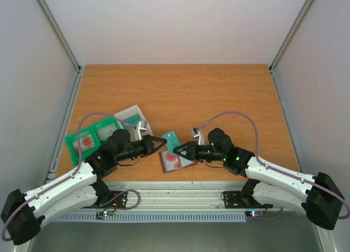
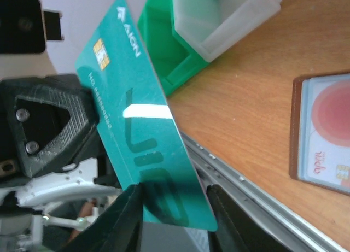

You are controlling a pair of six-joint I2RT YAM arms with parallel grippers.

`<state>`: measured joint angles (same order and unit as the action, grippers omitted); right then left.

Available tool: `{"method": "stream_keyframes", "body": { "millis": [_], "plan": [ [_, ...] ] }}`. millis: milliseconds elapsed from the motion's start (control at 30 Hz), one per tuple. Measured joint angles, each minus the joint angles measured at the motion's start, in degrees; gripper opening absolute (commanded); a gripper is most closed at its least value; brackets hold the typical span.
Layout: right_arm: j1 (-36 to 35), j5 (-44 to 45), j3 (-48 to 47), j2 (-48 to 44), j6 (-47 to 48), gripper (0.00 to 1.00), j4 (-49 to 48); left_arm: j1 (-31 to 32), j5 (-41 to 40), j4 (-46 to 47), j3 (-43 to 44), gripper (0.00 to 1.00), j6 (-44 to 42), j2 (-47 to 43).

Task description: Take the credit cards out of the card holder

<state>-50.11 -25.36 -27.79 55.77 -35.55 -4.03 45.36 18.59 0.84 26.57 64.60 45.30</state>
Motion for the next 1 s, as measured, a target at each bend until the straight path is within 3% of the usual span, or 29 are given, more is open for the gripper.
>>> {"method": "stream_keyframes", "body": {
  "millis": [200, 267, 400, 500, 767, 1000],
  "plan": [
    [0.24, -0.81, 2.25, -1.64, -0.26, 0.02, -2.47, -0.24, 0.26, 2.99, -2.10, 0.01, 1.46, 0.02],
    [0.22, -1.60, 2.73, -2.34, 0.37, 0.01, -3.30, -0.37, 0.24, 2.89, -2.80, 0.06, 1.66, 0.07],
    [0.24, -3.26, 3.04, -3.65, 2.25, 0.01, -3.80, -0.33, 0.94, 2.97, -3.17, 0.29, 2.05, 0.02],
    [0.22, -5.20, 2.95, -5.44, 5.33, 0.01, -2.47, -0.22, 2.49, 2.58, -3.13, 0.38, 1.44, -0.98],
    [0.22, -13.35, -4.20, -9.42, 19.89, 0.01, 12.68, -0.24, 8.72, -6.67, 0.24, 0.49, -5.92, -9.60],
    [0.22, -22.05, -9.64, -9.49, 28.89, 0.01, 23.10, -0.24, 16.04, -15.41, 3.06, 0.42, -12.44, -16.06]
  ]
}}
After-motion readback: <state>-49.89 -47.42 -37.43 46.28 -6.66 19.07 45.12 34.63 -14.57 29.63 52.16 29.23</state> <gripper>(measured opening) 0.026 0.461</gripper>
